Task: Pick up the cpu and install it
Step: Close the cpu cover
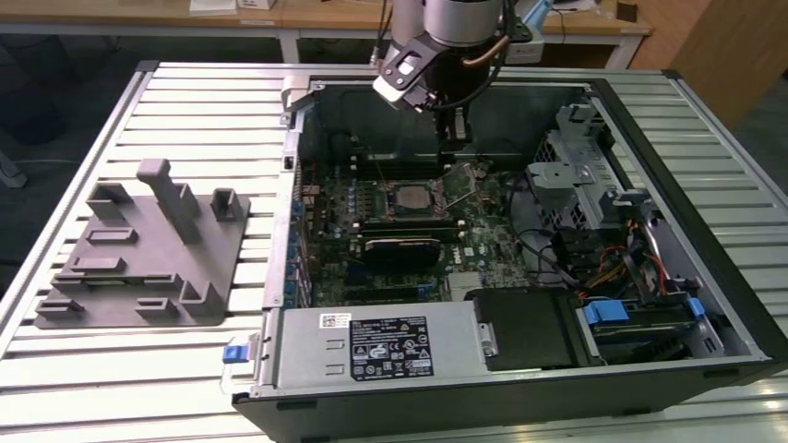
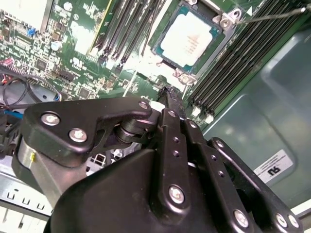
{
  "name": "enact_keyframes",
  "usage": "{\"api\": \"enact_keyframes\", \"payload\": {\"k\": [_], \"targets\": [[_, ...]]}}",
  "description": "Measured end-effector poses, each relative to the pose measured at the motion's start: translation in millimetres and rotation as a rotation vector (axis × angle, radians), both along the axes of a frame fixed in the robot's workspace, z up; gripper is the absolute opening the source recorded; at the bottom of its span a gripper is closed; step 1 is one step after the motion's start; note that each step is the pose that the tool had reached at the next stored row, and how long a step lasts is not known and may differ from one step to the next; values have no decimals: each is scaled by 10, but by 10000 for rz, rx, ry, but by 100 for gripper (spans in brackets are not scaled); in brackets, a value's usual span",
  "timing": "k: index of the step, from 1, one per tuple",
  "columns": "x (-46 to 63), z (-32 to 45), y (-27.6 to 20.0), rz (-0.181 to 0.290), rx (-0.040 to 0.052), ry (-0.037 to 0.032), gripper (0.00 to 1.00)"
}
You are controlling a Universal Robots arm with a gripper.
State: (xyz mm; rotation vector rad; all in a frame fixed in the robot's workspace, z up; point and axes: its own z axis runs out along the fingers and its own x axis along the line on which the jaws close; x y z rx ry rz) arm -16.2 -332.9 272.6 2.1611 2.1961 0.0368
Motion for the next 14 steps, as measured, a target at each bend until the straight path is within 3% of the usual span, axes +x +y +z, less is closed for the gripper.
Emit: {"api": "enact_keyframes", "payload": {"k": [14], "targets": [[248,1,0,0,-2,1,11]]}}
